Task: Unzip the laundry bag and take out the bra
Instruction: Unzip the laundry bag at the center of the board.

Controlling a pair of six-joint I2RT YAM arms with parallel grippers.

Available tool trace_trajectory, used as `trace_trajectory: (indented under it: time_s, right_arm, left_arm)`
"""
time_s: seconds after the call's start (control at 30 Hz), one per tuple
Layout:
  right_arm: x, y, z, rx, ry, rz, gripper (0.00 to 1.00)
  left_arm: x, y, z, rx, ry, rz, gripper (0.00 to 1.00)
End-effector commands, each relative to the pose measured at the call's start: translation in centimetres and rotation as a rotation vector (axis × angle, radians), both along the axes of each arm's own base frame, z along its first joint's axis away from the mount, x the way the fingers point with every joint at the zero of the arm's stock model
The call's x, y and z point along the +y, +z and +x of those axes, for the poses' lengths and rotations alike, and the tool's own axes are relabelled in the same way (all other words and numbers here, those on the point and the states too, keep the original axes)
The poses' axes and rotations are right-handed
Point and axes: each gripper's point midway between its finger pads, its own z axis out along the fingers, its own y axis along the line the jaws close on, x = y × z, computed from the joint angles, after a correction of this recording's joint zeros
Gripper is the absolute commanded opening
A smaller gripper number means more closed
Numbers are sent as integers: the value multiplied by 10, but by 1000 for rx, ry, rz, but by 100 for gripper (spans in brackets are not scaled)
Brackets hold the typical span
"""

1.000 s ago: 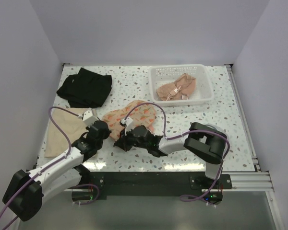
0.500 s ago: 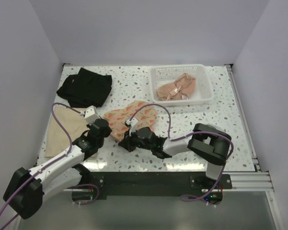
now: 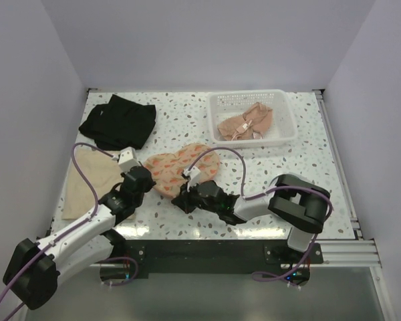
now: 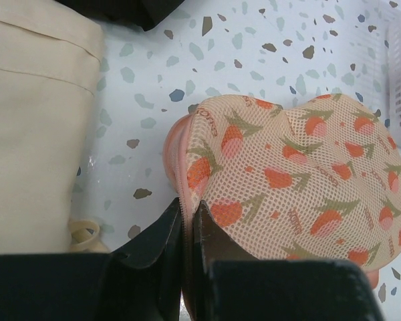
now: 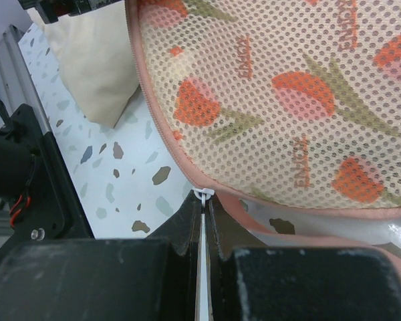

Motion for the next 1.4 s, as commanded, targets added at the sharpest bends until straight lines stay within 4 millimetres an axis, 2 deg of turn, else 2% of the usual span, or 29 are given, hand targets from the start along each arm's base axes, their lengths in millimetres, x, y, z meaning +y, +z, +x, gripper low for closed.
trace_trajectory:
  time_s: [0.0,0.3,0.63,1.07,1.27,1.37]
  right_arm:
    - [-16,-4,-5,2,-23,-34,0]
    - [-39,-10,-2,3,-87,-56,0]
    - [-68,-17,-1,12,-167,-91,0]
    - [-108,-26,13,29,-306,-123,0]
    - [-122,-29,18,36,-347,-130,0]
    - [-122,-30,16,42,-334,-131,0]
  left_arm:
    - [15,34,13,-101,71,38,0]
    - [19,35,11,-101,82,51,0]
    - [12,34,20,-108,72,48,0]
    - [6,26,29,-105,63,62,0]
    - [6,22,33,-105,53,76,0]
    - [0,21,38,-108,30,71,0]
